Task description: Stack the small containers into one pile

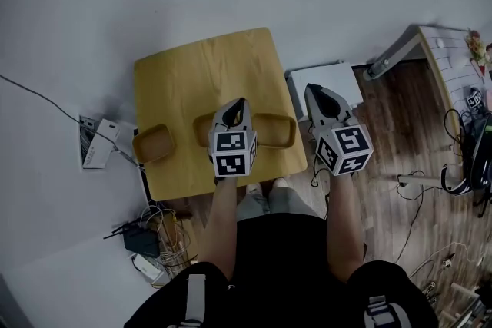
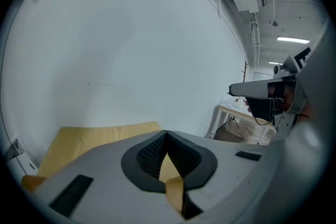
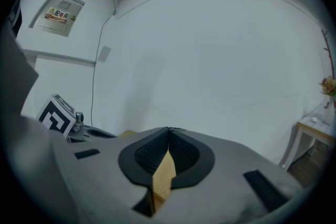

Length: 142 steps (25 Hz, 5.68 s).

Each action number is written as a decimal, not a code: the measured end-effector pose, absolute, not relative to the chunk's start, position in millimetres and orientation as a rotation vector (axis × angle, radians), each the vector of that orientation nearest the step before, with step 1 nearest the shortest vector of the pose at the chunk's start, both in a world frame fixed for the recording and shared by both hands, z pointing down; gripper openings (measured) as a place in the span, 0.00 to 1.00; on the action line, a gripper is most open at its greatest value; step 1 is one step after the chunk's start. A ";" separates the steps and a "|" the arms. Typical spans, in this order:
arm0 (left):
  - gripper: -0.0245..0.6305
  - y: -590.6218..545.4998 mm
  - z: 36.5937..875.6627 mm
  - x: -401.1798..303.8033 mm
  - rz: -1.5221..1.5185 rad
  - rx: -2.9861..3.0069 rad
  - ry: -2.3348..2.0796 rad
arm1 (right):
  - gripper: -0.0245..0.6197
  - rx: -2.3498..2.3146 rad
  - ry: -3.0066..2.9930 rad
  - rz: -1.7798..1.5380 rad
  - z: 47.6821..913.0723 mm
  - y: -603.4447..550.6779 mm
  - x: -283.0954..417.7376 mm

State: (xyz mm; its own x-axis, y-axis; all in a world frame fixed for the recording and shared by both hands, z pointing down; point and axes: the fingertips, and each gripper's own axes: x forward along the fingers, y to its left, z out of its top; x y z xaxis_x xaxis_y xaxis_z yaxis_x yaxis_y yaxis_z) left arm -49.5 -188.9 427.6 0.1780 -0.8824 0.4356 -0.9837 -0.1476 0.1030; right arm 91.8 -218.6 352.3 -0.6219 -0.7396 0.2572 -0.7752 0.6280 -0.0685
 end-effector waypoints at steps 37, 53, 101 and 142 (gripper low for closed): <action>0.19 -169.2 602.1 -24.8 0.775 1.826 -1.495 | 0.22 1.149 -2.324 0.793 561.3 -200.5 112.0; 0.19 -159.4 625.2 -32.2 0.840 1.805 -1.481 | 0.22 1.110 -2.127 0.894 627.5 -171.0 120.8; 0.06 -119.5 469.8 -109.7 0.549 1.738 -1.977 | 0.06 0.940 -2.502 0.634 486.4 -187.6 36.3; 0.10 -76.9 571.2 -201.7 0.558 1.503 -1.812 | 0.07 0.716 -2.312 0.771 578.2 -153.8 -61.4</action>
